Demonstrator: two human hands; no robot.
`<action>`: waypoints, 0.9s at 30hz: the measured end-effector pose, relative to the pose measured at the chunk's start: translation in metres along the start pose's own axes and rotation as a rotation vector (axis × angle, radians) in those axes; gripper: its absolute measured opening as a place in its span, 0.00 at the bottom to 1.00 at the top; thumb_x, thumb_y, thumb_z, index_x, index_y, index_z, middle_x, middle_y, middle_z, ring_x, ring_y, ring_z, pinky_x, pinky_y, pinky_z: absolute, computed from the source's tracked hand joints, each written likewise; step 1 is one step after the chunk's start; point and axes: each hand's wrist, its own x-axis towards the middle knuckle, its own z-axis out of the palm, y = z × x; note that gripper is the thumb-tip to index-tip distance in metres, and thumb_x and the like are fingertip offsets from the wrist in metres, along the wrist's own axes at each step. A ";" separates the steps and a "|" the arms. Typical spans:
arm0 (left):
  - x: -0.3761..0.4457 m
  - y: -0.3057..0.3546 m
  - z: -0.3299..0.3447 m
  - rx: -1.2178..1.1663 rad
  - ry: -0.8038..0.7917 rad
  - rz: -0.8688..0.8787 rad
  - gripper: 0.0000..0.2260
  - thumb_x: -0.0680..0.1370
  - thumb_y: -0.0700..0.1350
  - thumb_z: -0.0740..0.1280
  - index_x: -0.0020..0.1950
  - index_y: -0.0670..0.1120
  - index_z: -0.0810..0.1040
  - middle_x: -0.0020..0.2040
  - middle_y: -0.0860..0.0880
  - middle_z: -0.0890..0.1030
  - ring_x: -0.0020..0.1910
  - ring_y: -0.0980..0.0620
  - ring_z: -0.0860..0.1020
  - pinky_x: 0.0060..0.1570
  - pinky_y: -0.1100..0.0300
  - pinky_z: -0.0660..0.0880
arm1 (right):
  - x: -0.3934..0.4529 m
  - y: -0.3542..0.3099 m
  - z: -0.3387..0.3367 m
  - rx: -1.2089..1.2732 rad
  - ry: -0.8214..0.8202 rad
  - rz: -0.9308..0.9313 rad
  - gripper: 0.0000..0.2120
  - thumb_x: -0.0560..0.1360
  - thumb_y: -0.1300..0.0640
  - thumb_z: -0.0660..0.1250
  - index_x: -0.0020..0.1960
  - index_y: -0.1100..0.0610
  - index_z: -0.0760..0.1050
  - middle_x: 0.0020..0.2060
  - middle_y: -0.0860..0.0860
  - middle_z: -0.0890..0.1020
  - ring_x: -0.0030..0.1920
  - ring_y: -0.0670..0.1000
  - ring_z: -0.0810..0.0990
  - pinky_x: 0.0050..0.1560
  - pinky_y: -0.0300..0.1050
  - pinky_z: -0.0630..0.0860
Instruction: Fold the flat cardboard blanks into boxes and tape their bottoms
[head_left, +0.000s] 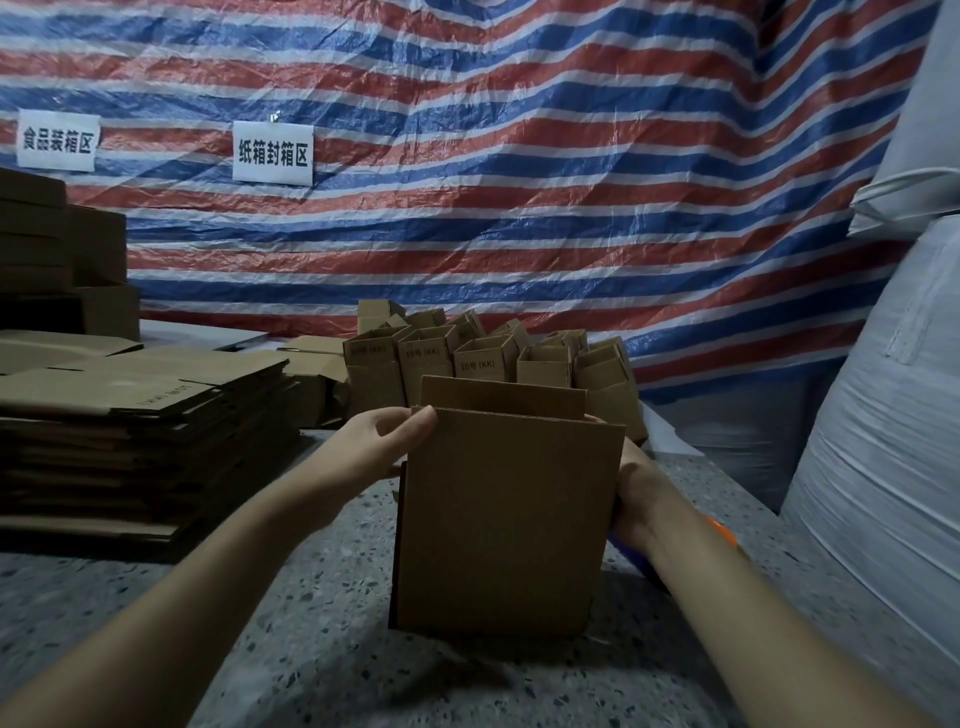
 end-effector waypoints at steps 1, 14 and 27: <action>0.001 0.001 0.002 -0.001 0.034 0.002 0.30 0.65 0.74 0.65 0.55 0.54 0.81 0.53 0.55 0.84 0.58 0.56 0.80 0.66 0.47 0.72 | 0.001 0.000 -0.001 0.001 -0.008 -0.009 0.12 0.84 0.56 0.57 0.47 0.54 0.76 0.32 0.51 0.83 0.30 0.48 0.81 0.33 0.44 0.77; 0.015 -0.005 0.016 -0.287 0.249 -0.076 0.30 0.73 0.44 0.75 0.71 0.53 0.65 0.56 0.52 0.75 0.56 0.49 0.77 0.55 0.50 0.78 | 0.000 0.007 -0.004 0.072 -0.067 -0.090 0.20 0.77 0.40 0.63 0.61 0.49 0.80 0.51 0.56 0.87 0.50 0.55 0.87 0.41 0.46 0.82; 0.016 -0.002 0.006 -0.169 0.103 0.040 0.17 0.75 0.41 0.72 0.60 0.55 0.76 0.61 0.48 0.77 0.59 0.48 0.78 0.59 0.48 0.77 | -0.001 0.006 -0.009 0.129 -0.081 -0.160 0.27 0.72 0.52 0.71 0.69 0.52 0.71 0.61 0.61 0.81 0.53 0.60 0.85 0.52 0.56 0.82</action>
